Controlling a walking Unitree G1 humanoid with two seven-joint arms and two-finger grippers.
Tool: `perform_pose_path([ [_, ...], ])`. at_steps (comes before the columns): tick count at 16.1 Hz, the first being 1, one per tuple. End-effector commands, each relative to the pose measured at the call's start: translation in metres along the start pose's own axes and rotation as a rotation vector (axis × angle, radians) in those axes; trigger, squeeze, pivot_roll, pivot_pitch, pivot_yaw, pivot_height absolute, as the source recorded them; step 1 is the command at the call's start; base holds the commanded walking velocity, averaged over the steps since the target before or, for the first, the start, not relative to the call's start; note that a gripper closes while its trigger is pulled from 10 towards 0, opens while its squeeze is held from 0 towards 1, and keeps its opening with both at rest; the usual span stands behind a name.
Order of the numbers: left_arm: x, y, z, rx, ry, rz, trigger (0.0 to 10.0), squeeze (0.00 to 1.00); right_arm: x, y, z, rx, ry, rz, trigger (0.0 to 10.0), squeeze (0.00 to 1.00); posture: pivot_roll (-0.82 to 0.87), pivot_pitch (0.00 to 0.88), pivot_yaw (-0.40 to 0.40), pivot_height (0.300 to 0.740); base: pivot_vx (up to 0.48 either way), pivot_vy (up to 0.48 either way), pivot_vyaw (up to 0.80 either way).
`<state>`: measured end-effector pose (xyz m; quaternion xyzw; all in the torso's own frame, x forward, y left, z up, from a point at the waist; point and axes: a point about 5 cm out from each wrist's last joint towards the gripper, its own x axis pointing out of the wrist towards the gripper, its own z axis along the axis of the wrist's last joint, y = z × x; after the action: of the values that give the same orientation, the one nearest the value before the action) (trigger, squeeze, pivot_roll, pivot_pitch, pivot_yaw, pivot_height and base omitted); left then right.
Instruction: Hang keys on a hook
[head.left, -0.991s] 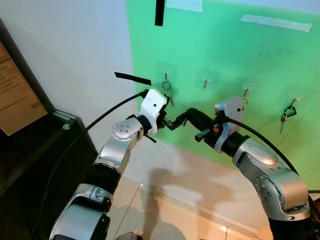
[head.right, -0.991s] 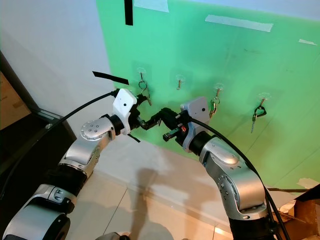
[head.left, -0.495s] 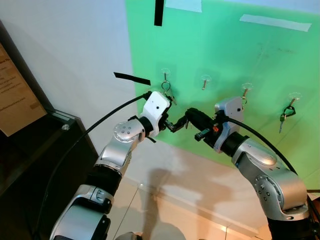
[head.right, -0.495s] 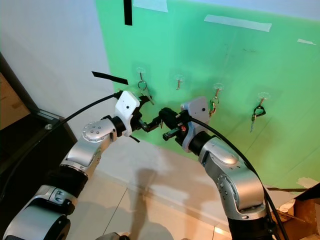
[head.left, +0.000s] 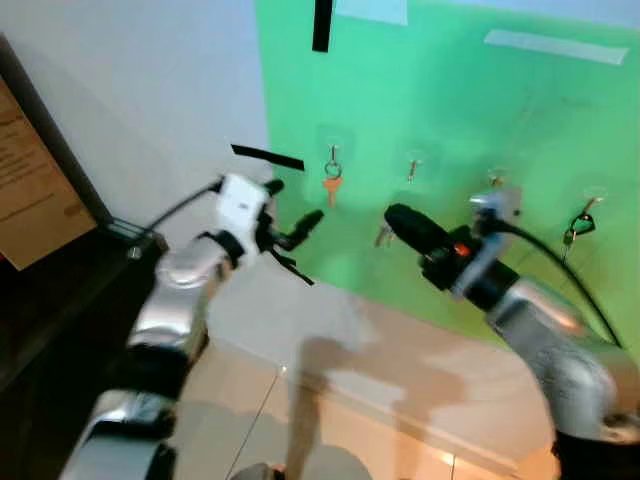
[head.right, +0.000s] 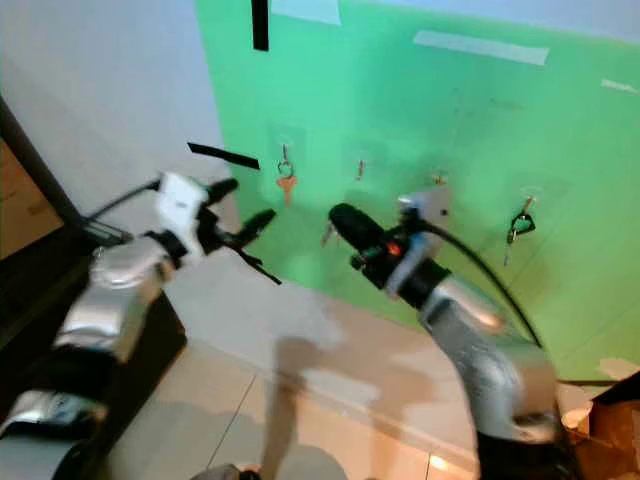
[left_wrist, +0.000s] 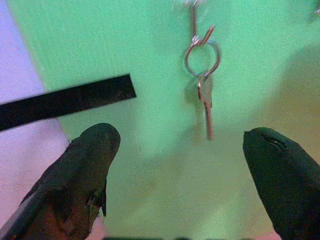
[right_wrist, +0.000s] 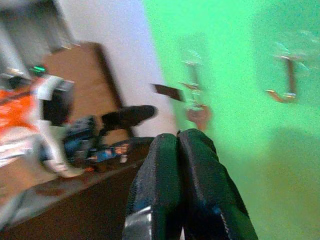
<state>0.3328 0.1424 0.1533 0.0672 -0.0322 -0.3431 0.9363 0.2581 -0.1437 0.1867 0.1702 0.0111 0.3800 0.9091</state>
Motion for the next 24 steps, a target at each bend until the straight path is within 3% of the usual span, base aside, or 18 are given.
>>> perform_pose_path([
  [1, -0.006, -0.001, 0.002, -0.012, -0.002, -0.041, 10.0, 0.00, -0.006, 0.009, 0.012, 0.021, -0.058, 0.113, 10.0, 0.00, -0.12, 0.000, 0.036, 0.740, 0.000, 0.000, 0.00],
  [3, -0.010, -0.010, 0.006, 0.010, -0.003, -0.127, 10.0, 0.00, -0.016, 0.025, 0.024, 0.150, -0.148, 0.335, 10.0, 0.00, -0.12, 0.000, 0.027, 0.740, 0.000, 0.000, 0.00],
  [6, -0.006, -0.021, 0.017, -0.004, -0.046, -0.171, 10.0, 0.00, -0.019, 0.036, 0.040, 0.236, -0.248, 0.479, 10.0, 0.00, -0.11, 0.000, 0.019, 0.740, 0.000, 0.000, 0.00],
  [10, -0.003, -0.026, 0.027, -0.040, -0.080, -0.208, 10.0, 0.00, -0.020, 0.039, 0.048, 0.278, -0.276, 0.526, 10.0, 0.00, -0.11, 0.000, 0.012, 0.740, 0.000, 0.000, 0.00],
  [12, 0.003, -0.027, 0.037, -0.111, -0.123, -0.231, 10.0, 0.00, -0.018, 0.040, 0.047, 0.274, -0.255, 0.520, 10.0, 0.00, -0.11, 0.000, 0.006, 0.740, 0.000, 0.000, 0.00],
  [13, 0.006, -0.031, 0.046, -0.177, -0.162, -0.279, 10.0, 1.00, -0.013, 0.037, 0.043, 0.225, -0.201, 0.467, 10.0, 0.00, -0.11, 0.000, 0.005, 0.740, 0.000, 0.000, 0.00],
  [14, 0.009, -0.035, 0.057, -0.245, -0.218, -0.337, 10.0, 1.00, -0.006, 0.031, 0.037, 0.165, -0.139, 0.393, 10.0, 0.00, -0.11, 0.000, 0.004, 0.740, 0.000, 0.000, 0.00],
  [16, 0.014, -0.041, 0.070, -0.285, -0.258, -0.440, 10.0, 1.00, 0.000, 0.029, 0.033, 0.117, -0.088, 0.363, 10.0, 0.00, -0.11, 0.000, 0.005, 0.740, 0.000, 0.000, 0.00],
  [17, 0.015, -0.042, 0.072, -0.289, -0.258, -0.463, 10.0, 1.00, 0.001, 0.029, 0.033, 0.110, -0.080, 0.361, 10.0, 0.00, -0.11, 0.000, 0.005, 0.740, 0.000, 0.000, 0.00],
  [19, 0.012, -0.047, 0.076, -0.282, -0.209, -0.607, 10.0, 1.00, 0.006, 0.028, 0.029, 0.034, -0.028, 0.320, 10.0, 0.00, -0.11, 0.000, 0.020, 0.740, 0.000, 0.000, 0.00],
  [20, 0.010, -0.049, 0.077, -0.295, -0.197, -0.654, 10.0, 0.95, 0.009, 0.028, 0.028, 0.016, -0.021, 0.312, 10.0, 0.00, -0.12, 0.000, 0.022, 0.740, 0.000, 0.000, 0.00],
  [21, 0.009, -0.050, 0.078, -0.298, -0.194, -0.676, 10.0, 0.44, 0.011, 0.029, 0.028, 0.003, -0.016, 0.316, 10.0, 0.00, -0.12, 0.000, 0.029, 0.740, 0.000, 0.000, 0.00],
  [22, 0.009, -0.051, 0.078, -0.308, -0.190, -0.692, 10.0, 0.19, 0.012, 0.029, 0.027, -0.011, -0.007, 0.318, 10.0, 0.00, -0.12, 0.000, 0.034, 0.740, 0.000, 0.000, 0.00],
  [24, 0.010, -0.051, 0.078, -0.332, -0.201, -0.696, 10.0, 0.00, 0.013, 0.028, 0.024, -0.028, 0.007, 0.308, 10.0, 0.00, -0.12, 0.000, 0.040, 0.740, 0.000, 0.000, 0.00],
])
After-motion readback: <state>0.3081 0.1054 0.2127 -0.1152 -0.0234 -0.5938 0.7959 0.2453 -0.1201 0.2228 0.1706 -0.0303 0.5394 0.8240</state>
